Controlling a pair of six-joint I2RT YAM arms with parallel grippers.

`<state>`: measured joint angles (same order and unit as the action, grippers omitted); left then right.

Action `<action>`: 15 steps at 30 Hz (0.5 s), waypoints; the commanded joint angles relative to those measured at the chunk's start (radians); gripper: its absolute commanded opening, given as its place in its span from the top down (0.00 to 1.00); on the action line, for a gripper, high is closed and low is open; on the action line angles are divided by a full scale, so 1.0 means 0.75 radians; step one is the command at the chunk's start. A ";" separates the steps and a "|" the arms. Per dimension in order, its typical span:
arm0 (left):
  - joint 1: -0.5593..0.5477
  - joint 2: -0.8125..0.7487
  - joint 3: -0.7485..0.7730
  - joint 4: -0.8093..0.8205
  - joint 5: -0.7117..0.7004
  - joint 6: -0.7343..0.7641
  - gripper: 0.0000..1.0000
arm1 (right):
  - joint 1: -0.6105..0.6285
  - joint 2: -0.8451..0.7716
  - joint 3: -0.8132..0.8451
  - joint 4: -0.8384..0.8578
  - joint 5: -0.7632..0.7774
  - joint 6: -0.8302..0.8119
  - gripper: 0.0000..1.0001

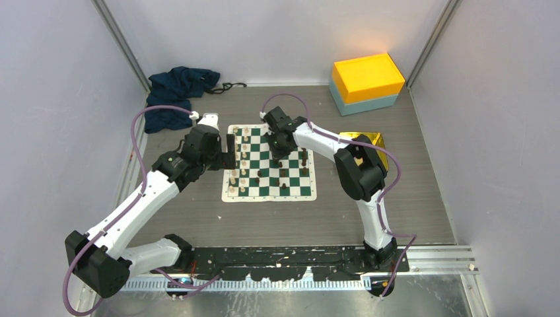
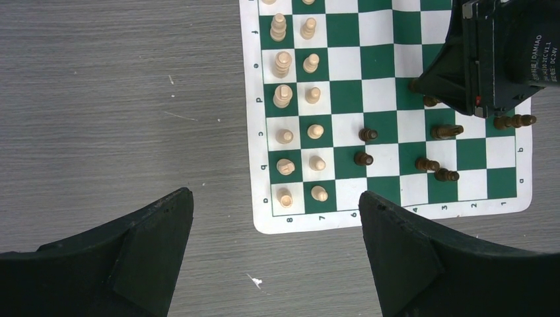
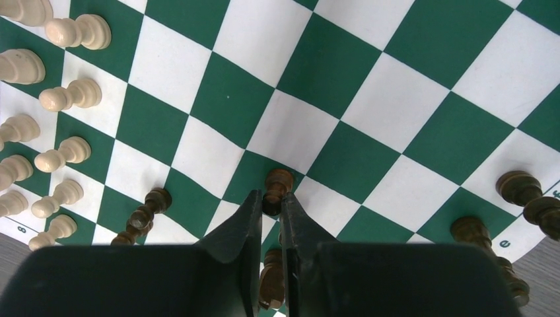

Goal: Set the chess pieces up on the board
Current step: Pick up the chess piece from the chessboard.

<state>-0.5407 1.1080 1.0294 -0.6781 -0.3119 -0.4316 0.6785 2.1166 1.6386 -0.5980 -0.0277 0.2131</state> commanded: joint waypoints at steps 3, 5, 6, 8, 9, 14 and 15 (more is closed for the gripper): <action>0.009 -0.018 -0.002 0.027 0.004 -0.007 0.04 | -0.005 -0.028 0.005 0.030 0.012 0.000 0.92; 0.007 -0.018 -0.002 0.029 0.003 -0.007 0.04 | -0.006 -0.036 0.017 0.021 0.028 -0.007 0.94; 0.007 -0.019 -0.002 0.027 0.001 -0.007 0.04 | -0.007 -0.041 0.027 0.015 0.032 -0.010 0.95; 0.007 -0.021 -0.002 0.028 0.001 -0.007 0.04 | -0.007 -0.052 0.050 0.001 0.081 -0.015 0.95; 0.007 -0.021 -0.001 0.027 0.001 -0.007 0.04 | -0.008 -0.057 0.064 -0.004 0.091 -0.019 0.95; 0.007 -0.023 -0.004 0.026 0.000 -0.009 0.04 | -0.021 -0.055 0.145 -0.046 0.151 -0.008 0.97; 0.007 -0.024 -0.003 0.026 -0.001 -0.009 0.04 | -0.026 -0.052 0.159 -0.054 0.165 -0.003 0.97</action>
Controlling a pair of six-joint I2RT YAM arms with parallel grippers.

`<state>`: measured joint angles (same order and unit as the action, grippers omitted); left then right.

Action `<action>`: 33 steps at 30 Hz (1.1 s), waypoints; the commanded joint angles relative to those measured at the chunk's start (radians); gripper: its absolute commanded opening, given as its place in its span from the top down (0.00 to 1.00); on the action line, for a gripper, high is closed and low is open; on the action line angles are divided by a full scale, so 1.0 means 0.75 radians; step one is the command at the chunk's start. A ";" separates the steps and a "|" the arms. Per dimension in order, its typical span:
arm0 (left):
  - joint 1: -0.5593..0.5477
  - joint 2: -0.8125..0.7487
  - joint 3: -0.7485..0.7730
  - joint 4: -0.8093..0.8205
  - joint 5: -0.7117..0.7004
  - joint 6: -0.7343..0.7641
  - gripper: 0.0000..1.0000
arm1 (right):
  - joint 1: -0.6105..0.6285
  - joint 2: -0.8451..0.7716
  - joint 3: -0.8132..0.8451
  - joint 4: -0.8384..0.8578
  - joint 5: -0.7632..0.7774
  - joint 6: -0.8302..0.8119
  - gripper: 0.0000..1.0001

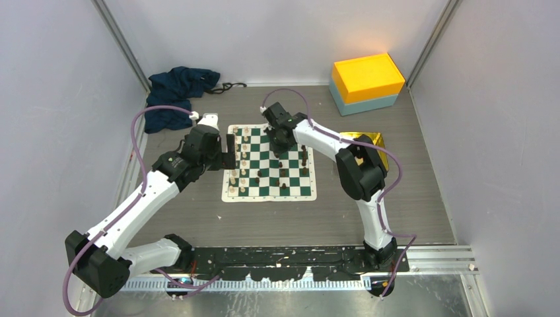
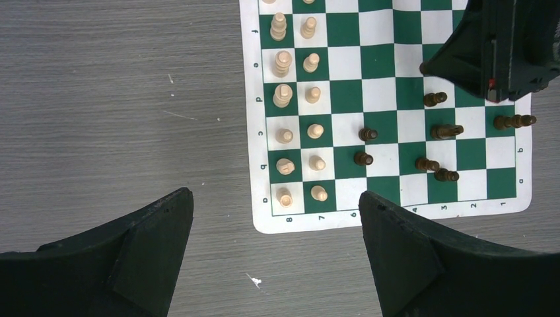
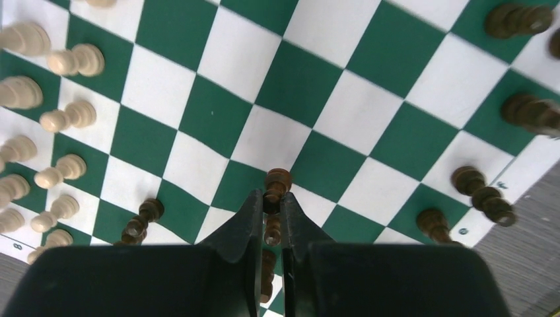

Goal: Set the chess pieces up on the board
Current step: Pick up the chess piece from the chessboard, then place the chess piece on the chessboard.

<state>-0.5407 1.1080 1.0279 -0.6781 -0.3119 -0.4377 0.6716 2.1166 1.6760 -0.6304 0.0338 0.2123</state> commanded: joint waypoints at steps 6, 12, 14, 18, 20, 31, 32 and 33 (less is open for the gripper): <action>0.008 -0.027 -0.002 0.025 -0.003 -0.001 0.04 | -0.060 -0.037 0.181 -0.031 0.141 0.040 0.97; 0.007 -0.027 -0.002 0.025 -0.003 0.003 0.04 | -0.126 0.016 0.249 -0.063 0.173 0.075 0.97; 0.007 -0.025 0.001 0.025 -0.005 0.005 0.04 | -0.145 0.029 0.261 -0.063 0.176 0.082 0.97; 0.007 -0.021 0.010 0.023 -0.006 0.010 0.04 | -0.171 0.067 0.286 -0.065 0.174 0.087 0.97; 0.008 -0.019 0.014 0.021 -0.006 0.011 0.04 | -0.179 0.084 0.295 -0.068 0.172 0.089 0.97; 0.007 -0.015 0.021 0.016 -0.014 0.017 0.04 | -0.208 0.133 0.287 -0.025 0.143 0.112 0.97; 0.008 -0.013 0.022 0.014 -0.014 0.017 0.04 | -0.209 0.136 0.288 -0.024 0.143 0.112 0.97; 0.007 -0.013 0.024 0.013 -0.015 0.019 0.04 | -0.210 0.139 0.287 -0.021 0.143 0.112 0.97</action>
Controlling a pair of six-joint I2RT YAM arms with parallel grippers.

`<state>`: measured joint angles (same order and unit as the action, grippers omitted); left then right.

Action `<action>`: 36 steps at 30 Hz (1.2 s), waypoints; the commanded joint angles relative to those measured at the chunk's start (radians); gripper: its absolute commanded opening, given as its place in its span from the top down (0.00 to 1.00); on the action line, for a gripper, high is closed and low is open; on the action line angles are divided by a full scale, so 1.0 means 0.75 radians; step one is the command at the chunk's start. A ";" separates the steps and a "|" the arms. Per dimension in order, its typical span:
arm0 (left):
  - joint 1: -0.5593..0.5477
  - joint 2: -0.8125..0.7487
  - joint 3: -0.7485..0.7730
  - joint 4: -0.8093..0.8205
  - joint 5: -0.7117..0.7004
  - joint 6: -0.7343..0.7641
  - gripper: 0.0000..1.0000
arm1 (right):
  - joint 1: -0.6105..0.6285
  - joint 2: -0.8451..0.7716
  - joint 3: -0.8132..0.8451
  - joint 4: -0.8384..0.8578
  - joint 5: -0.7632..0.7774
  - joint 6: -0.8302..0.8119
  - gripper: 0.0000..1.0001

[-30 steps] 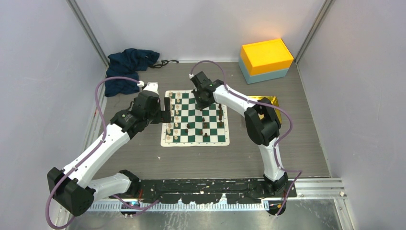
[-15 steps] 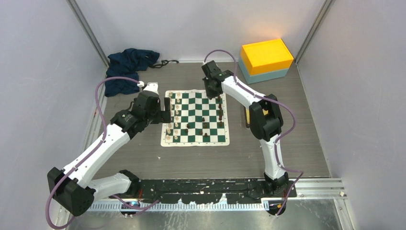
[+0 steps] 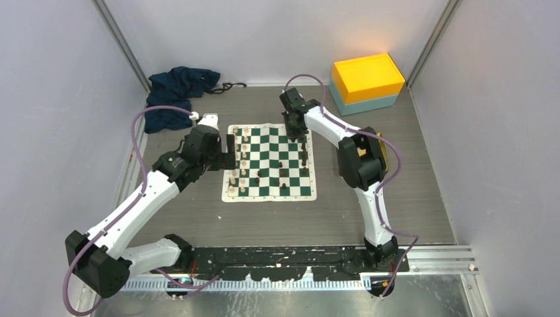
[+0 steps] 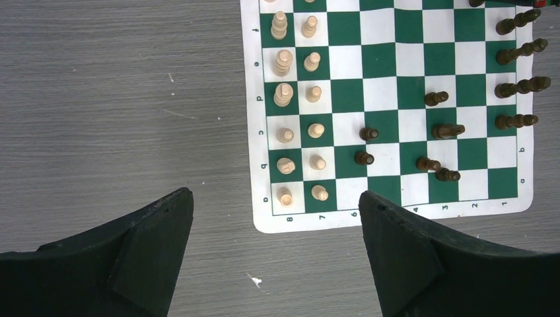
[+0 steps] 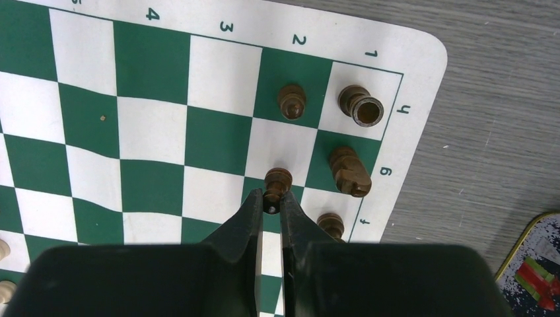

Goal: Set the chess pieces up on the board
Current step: Place the chess piece on the chessboard.

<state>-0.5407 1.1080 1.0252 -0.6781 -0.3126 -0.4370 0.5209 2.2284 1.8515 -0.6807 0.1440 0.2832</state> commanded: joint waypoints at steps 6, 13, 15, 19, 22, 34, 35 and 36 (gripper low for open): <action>0.008 -0.007 0.029 0.013 -0.015 0.020 0.04 | -0.019 0.000 0.046 0.064 -0.010 0.021 0.97; 0.008 -0.004 0.026 0.012 -0.015 0.020 0.04 | -0.027 0.020 0.059 0.069 -0.023 0.025 0.97; 0.007 -0.005 0.025 0.011 -0.015 0.020 0.04 | -0.029 0.025 0.061 0.070 -0.029 0.029 0.97; 0.008 -0.001 0.026 0.013 -0.015 0.020 0.04 | -0.030 0.035 0.072 0.065 -0.037 0.031 0.97; 0.008 0.001 0.025 0.014 -0.015 0.020 0.04 | -0.031 0.040 0.079 0.067 -0.043 0.033 0.97; 0.009 0.004 0.019 0.015 -0.011 0.015 0.04 | -0.031 0.059 0.108 0.041 -0.060 0.041 0.97; 0.008 0.004 0.018 0.015 -0.011 0.014 0.04 | -0.032 0.060 0.109 0.039 -0.061 0.043 0.97; 0.008 0.003 0.019 0.017 -0.011 0.014 0.04 | -0.031 0.059 0.108 0.038 -0.064 0.043 0.97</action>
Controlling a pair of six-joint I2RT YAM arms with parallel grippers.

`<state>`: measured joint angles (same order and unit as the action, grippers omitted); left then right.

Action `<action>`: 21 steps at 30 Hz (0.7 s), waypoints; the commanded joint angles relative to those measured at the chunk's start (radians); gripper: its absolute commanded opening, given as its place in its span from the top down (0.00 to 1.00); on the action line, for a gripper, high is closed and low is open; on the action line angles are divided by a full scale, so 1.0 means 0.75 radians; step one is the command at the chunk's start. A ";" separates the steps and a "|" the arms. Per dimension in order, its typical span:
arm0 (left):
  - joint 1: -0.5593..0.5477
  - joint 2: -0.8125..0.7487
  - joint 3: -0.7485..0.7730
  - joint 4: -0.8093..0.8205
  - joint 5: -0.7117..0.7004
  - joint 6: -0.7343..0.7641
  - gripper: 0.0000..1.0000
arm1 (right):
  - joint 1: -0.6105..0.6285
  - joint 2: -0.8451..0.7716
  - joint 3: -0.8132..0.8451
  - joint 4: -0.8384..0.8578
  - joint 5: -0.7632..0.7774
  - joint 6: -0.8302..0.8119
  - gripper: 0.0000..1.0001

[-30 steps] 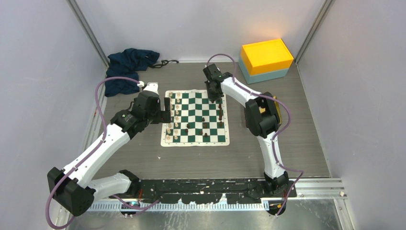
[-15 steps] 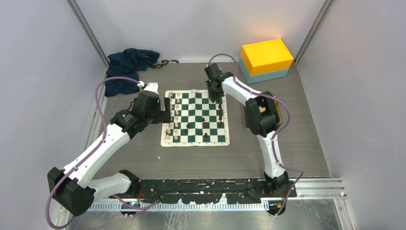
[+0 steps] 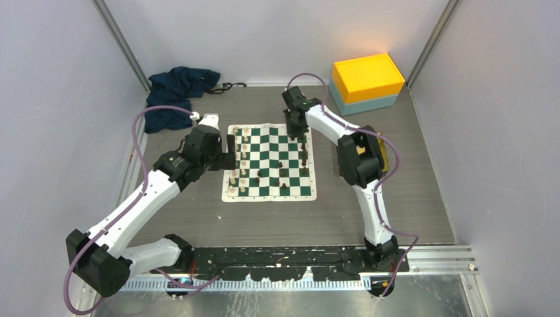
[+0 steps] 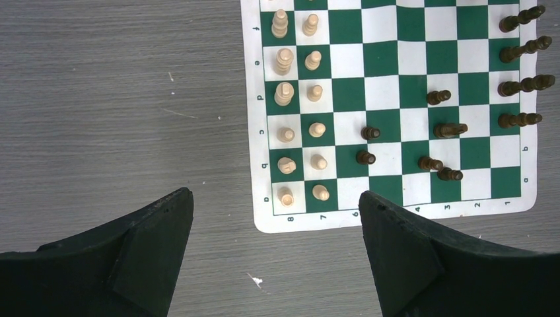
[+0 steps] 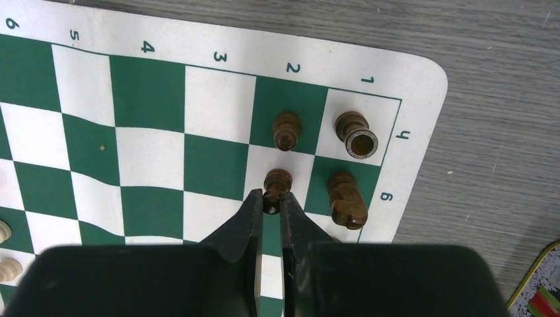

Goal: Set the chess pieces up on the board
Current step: Place the chess piece on the chessboard.

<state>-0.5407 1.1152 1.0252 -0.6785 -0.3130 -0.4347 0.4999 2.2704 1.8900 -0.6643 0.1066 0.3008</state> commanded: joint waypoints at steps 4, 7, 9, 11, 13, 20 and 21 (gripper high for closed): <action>0.007 -0.006 0.016 0.018 -0.010 0.010 0.04 | -0.003 0.004 0.055 0.011 -0.017 0.021 0.92; 0.007 -0.006 0.018 0.018 -0.007 0.009 0.04 | -0.003 0.000 0.053 0.007 -0.017 0.018 0.81; 0.007 -0.006 0.016 0.019 -0.007 0.009 0.04 | -0.003 -0.004 0.049 0.004 -0.014 0.017 0.75; 0.007 -0.006 0.014 0.021 -0.006 0.008 0.04 | -0.002 -0.006 0.044 0.003 -0.009 0.013 0.69; 0.007 -0.006 0.016 0.020 -0.004 0.007 0.04 | -0.004 -0.010 0.043 0.002 -0.004 0.008 0.66; 0.007 -0.012 0.012 0.019 -0.002 0.003 0.04 | -0.003 -0.034 0.047 0.008 0.016 -0.013 0.64; 0.007 -0.012 0.011 0.021 -0.001 0.003 0.04 | -0.004 -0.038 0.047 0.008 0.021 -0.016 0.63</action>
<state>-0.5407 1.1152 1.0252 -0.6785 -0.3126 -0.4351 0.4999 2.2734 1.8927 -0.6716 0.1036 0.3065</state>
